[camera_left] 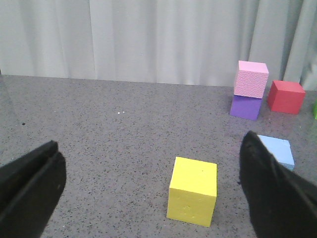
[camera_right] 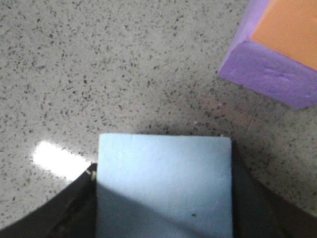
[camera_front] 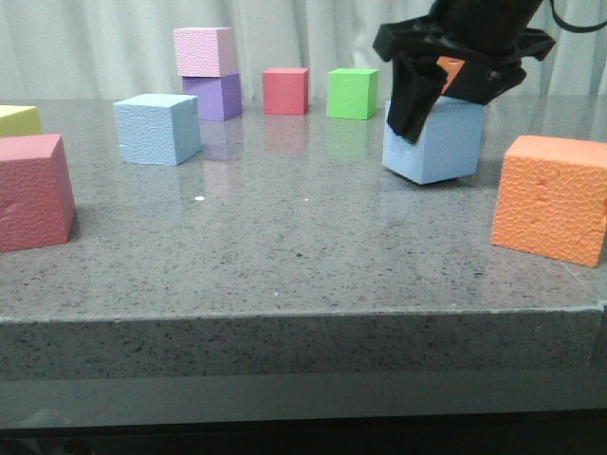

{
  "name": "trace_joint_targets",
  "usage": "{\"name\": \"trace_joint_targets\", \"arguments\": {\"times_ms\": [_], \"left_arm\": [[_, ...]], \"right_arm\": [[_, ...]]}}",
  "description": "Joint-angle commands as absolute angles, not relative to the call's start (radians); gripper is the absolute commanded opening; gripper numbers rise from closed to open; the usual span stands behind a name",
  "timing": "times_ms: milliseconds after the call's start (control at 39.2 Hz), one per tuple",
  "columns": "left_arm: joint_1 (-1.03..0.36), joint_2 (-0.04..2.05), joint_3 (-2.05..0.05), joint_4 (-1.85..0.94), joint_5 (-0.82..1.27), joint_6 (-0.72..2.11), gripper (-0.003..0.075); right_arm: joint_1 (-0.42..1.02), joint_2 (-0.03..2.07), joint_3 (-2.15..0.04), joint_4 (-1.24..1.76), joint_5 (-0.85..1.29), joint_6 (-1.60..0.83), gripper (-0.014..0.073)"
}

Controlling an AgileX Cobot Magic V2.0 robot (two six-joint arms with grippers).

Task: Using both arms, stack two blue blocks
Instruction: 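Lower the right gripper onto the light-blue cube beside the orange-on-purple stack and grasp it, then lift the light-blue cube with the right gripper and carry it toward the table center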

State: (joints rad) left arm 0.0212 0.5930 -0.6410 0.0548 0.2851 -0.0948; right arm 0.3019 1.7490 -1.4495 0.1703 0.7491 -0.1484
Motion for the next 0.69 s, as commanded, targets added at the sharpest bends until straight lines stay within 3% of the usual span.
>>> {"name": "trace_joint_targets", "arguments": {"times_ms": [0, 229, 663], "left_arm": [[0.023, 0.600, -0.671, 0.057, 0.213, -0.096, 0.0692], [0.023, 0.600, -0.671, 0.057, 0.213, -0.096, 0.0692], [0.023, 0.600, -0.671, 0.057, 0.201, -0.096, 0.0692]], "right_arm": [[0.300, 1.656, -1.485, 0.176, 0.711, -0.158, 0.0273], [0.358, 1.583, -1.485, 0.188, 0.714, -0.158, 0.0265], [0.624, 1.646, -1.485, 0.188, 0.702, -0.166, 0.0265]]}}
